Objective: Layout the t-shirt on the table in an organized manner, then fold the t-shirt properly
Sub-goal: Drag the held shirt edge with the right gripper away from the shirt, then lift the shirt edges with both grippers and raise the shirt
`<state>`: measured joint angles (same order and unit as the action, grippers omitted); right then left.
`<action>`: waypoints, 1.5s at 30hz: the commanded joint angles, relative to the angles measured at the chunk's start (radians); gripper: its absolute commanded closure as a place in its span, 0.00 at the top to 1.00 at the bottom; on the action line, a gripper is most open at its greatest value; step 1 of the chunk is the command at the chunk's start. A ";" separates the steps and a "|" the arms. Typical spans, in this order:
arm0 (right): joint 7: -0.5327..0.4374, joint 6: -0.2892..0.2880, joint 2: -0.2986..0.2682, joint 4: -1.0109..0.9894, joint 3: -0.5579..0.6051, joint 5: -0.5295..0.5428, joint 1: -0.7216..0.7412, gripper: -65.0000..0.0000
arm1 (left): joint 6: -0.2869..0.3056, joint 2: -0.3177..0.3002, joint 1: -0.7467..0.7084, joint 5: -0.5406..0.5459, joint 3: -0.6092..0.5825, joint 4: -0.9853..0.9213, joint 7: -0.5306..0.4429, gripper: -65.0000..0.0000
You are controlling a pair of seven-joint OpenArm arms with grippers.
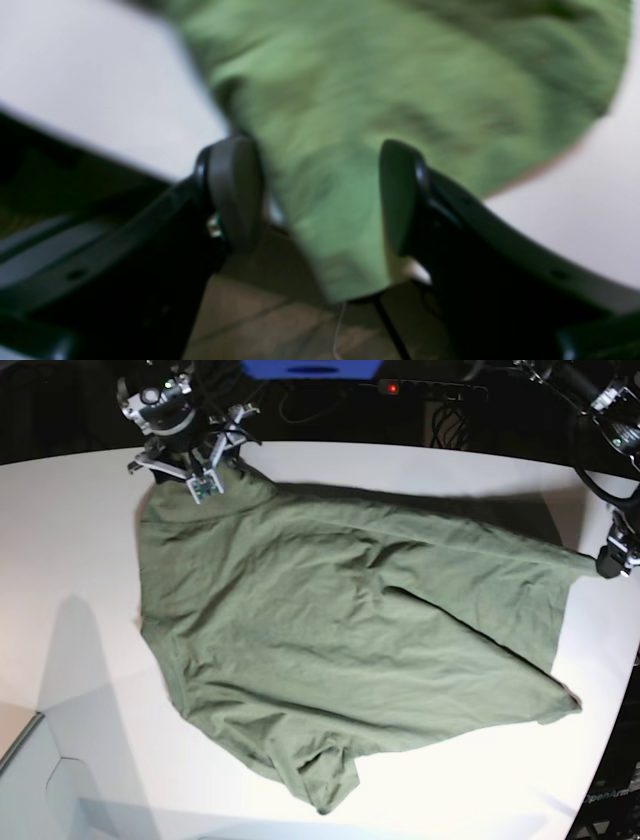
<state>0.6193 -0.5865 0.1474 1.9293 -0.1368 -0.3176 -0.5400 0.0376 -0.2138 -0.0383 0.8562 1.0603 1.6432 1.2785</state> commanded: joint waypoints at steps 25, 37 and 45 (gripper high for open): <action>-0.009 -0.008 0.002 0.077 -0.080 -0.001 0.237 0.03 | -0.005 -0.017 0.371 -0.035 -0.171 -0.001 -0.026 0.00; -0.006 -0.008 -0.048 0.069 -0.208 -0.001 0.674 0.00 | -0.005 -0.017 0.707 -0.220 -0.690 -0.275 -0.207 0.00; -0.006 -0.008 -0.159 -0.121 -0.203 -0.001 1.052 0.00 | -0.005 0.029 0.992 -0.274 -0.872 -0.614 -0.454 0.00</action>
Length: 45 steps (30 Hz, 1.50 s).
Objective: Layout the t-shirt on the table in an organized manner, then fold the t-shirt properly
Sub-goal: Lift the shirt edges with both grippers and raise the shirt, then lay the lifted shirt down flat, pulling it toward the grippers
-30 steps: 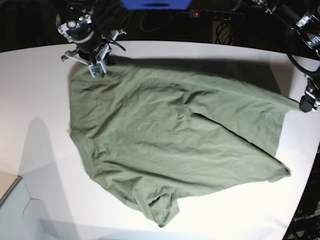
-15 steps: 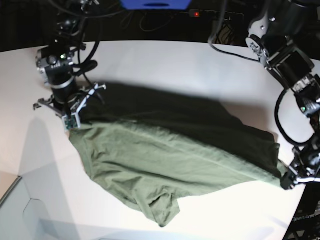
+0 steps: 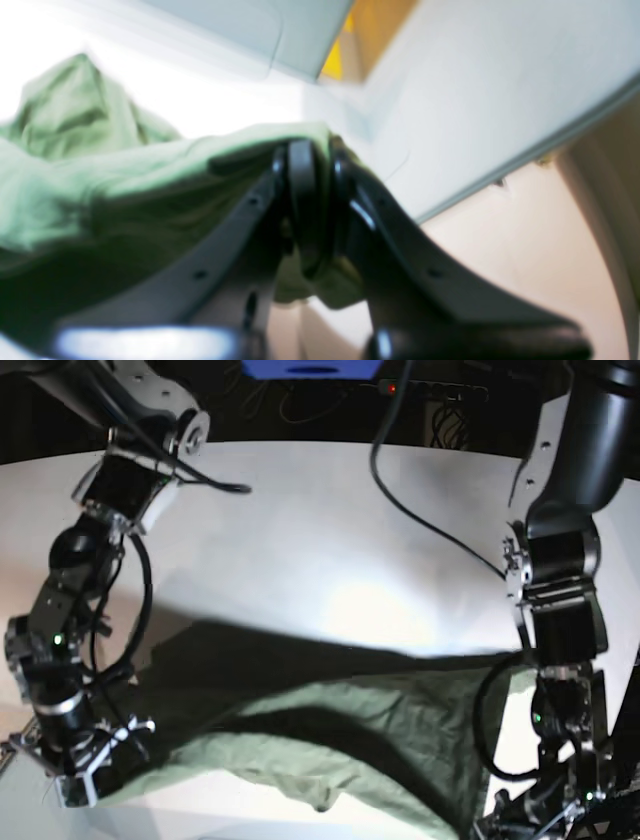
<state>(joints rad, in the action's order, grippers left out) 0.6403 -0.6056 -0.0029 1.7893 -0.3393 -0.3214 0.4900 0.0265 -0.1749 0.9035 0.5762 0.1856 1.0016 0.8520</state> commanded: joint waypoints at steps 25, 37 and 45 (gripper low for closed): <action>0.089 0.006 -0.157 0.011 0.044 -0.074 0.391 0.00 | 0.005 -0.016 0.403 0.057 -0.079 -0.215 -0.195 0.00; 0.097 0.006 0.001 0.220 0.038 -0.029 -0.141 0.00 | 0.003 -0.150 -0.188 0.241 0.044 0.256 0.019 0.00; 0.097 0.006 0.004 0.221 0.044 0.126 -0.379 0.00 | 0.003 -0.171 -0.564 0.268 0.222 0.494 0.145 0.00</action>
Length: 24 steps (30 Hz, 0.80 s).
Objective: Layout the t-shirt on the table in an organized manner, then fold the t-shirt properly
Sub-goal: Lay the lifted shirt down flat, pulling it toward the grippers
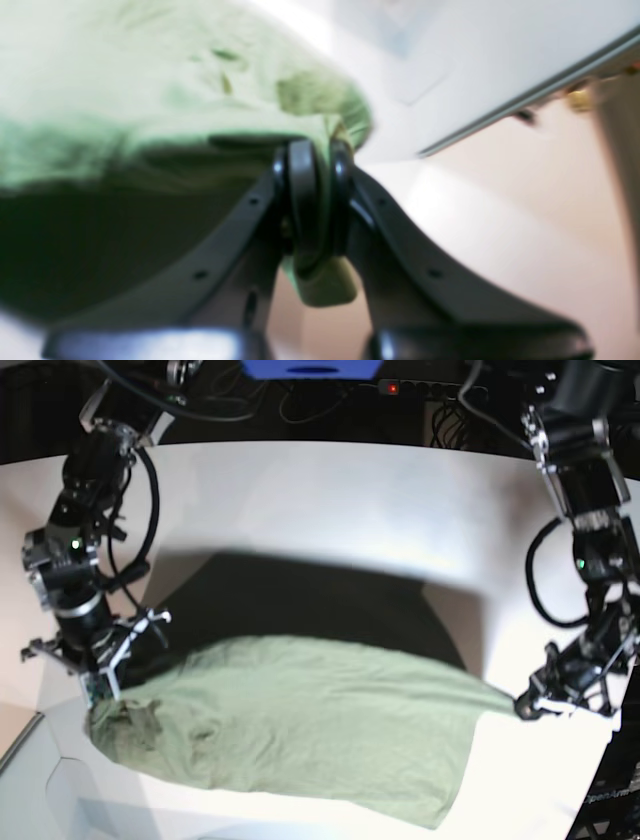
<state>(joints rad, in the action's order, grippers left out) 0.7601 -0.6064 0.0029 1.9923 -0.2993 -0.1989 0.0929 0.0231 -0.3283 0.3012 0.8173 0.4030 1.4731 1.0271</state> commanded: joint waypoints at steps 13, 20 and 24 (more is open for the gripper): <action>-0.023 0.006 -0.010 0.017 0.007 0.098 -0.216 0.00 | 0.013 0.036 -0.337 0.029 0.208 0.303 0.193 0.00; -0.023 0.006 -0.008 0.017 0.007 0.100 -0.298 0.00 | 0.015 0.061 -0.442 0.029 0.208 0.318 0.186 0.00; -0.023 0.006 -0.017 0.017 -0.001 0.097 -0.335 0.00 | 0.015 0.057 -0.462 0.027 0.225 0.324 0.190 0.00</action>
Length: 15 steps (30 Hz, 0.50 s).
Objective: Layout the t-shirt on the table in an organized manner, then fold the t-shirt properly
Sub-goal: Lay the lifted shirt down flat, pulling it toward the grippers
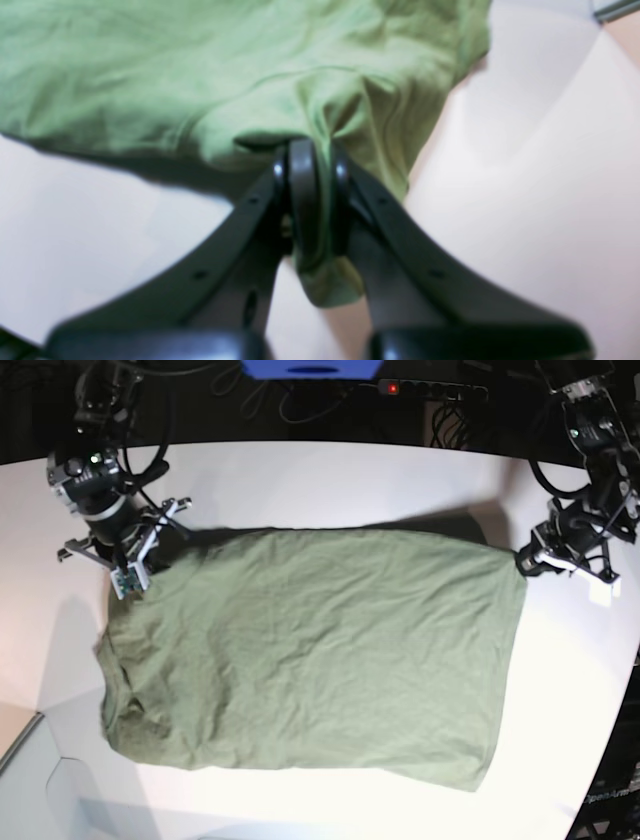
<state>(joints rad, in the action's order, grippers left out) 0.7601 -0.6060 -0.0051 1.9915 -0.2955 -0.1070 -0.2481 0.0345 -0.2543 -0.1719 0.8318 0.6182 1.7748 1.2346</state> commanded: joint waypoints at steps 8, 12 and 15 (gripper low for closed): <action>-0.024 0.005 -0.032 0.019 0.002 0.005 -0.096 0.00 | 0.005 -0.017 0.012 0.013 0.116 0.017 -0.013 0.00; -0.106 0.005 -0.031 0.018 -0.001 0.005 -0.155 0.00 | 0.005 -0.017 -0.015 0.010 0.119 0.015 -0.013 0.00; -0.161 0.005 -0.029 0.018 -0.003 0.003 -0.191 0.00 | 0.005 -0.013 -0.019 0.004 0.121 0.006 -0.013 0.00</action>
<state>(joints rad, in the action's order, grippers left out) 0.6193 -0.6056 -0.0303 1.9915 -0.2928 -0.1108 -0.4427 0.0345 -0.2520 -0.2028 0.8207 0.7319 1.7676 1.2312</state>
